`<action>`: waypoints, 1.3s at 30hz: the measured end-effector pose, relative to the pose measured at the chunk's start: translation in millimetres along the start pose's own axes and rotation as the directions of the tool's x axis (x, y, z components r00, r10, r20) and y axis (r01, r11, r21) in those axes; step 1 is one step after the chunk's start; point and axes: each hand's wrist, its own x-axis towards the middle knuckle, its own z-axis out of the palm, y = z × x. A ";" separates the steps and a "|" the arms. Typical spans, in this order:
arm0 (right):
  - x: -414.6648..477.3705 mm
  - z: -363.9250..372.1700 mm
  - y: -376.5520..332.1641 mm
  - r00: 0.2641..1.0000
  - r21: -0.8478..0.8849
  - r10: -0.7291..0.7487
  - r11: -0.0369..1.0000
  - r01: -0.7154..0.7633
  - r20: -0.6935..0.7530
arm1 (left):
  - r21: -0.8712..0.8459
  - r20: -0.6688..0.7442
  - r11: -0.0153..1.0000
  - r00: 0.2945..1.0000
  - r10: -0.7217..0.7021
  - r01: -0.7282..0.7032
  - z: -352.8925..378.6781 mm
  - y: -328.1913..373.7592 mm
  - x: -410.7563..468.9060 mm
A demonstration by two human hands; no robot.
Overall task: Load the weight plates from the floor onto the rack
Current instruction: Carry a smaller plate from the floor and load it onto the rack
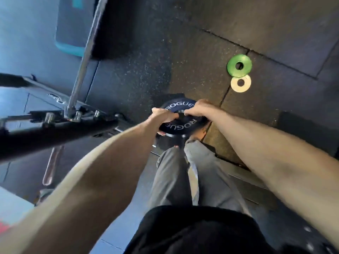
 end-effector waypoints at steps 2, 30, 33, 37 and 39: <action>-30.2 23.4 -24.2 0.999 -0.081 -0.037 0.996 0.039 0.023 | -0.077 0.006 0.995 0.998 -0.059 0.059 -4.8 -47.7 -16.7; -379.8 597.2 -368.1 0.748 -0.693 -0.630 0.445 0.567 0.208 | -0.968 -0.103 0.251 0.871 -0.480 0.023 33.2 -794.5 -105.2; -397.8 627.7 -412.6 0.673 -0.647 -0.710 0.416 0.639 0.207 | -0.961 -0.187 0.272 0.826 -0.532 -0.043 8.1 -842.0 -95.6; -412.5 663.6 -484.6 0.560 -0.523 -0.815 0.415 0.745 0.151 | -0.953 -0.275 0.266 0.790 -0.548 -0.147 -47.6 -907.0 -73.2; -419.0 680.1 -526.5 0.514 -0.495 -0.850 0.399 0.772 0.115 | -0.945 -0.307 0.279 0.760 -0.573 -0.172 -84.8 -937.7 -65.8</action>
